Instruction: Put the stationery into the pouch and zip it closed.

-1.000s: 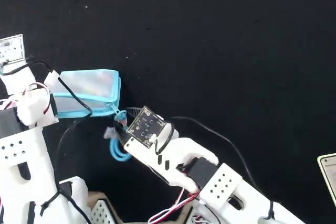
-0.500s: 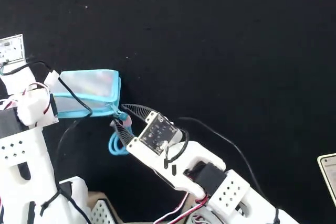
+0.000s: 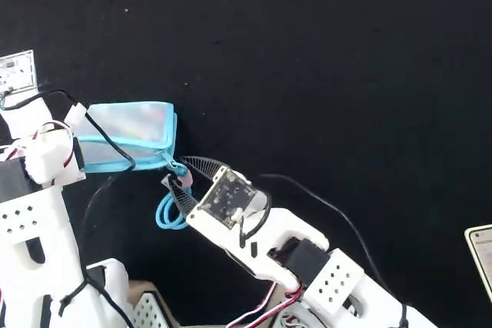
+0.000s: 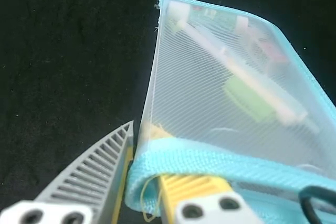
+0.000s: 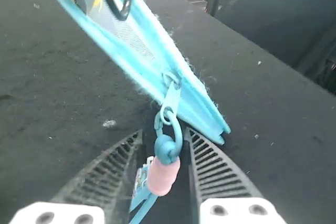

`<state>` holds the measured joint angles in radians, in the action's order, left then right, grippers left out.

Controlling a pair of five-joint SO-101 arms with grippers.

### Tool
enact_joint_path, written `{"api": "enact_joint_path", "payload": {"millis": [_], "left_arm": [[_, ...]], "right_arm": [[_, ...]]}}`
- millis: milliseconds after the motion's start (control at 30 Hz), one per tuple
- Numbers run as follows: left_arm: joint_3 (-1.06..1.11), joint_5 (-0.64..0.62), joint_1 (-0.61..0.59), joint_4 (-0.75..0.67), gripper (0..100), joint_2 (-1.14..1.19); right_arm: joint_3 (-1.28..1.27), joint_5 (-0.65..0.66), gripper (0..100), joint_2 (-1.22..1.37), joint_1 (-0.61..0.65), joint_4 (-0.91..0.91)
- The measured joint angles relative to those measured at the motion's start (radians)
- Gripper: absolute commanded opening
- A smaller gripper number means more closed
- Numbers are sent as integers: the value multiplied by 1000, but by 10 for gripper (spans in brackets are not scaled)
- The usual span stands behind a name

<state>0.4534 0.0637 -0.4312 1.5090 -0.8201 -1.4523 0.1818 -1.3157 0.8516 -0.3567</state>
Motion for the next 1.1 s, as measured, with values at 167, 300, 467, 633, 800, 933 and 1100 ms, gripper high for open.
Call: {"api": "enact_joint_path", "payload": {"millis": [167, 300, 467, 633, 800, 933, 1100], "left_arm": [[0, 0, 0, 0, 30, 0], [0, 0, 0, 0, 30, 0], [0, 0, 0, 0, 30, 0], [0, 0, 0, 0, 30, 0], [0, 0, 0, 0, 30, 0], [0, 0, 0, 0, 30, 0], [0, 0, 0, 0, 30, 0]], "right_arm": [[0, 48, 70, 0, 0, 0], [0, 54, 70, -2, 0, 0], [0, 54, 70, -2, 0, 0], [0, 49, 71, -2, 0, 0], [0, -15, 71, -2, 0, 0], [0, -28, 72, -2, 0, 0], [0, -28, 72, -2, 0, 0]]}}
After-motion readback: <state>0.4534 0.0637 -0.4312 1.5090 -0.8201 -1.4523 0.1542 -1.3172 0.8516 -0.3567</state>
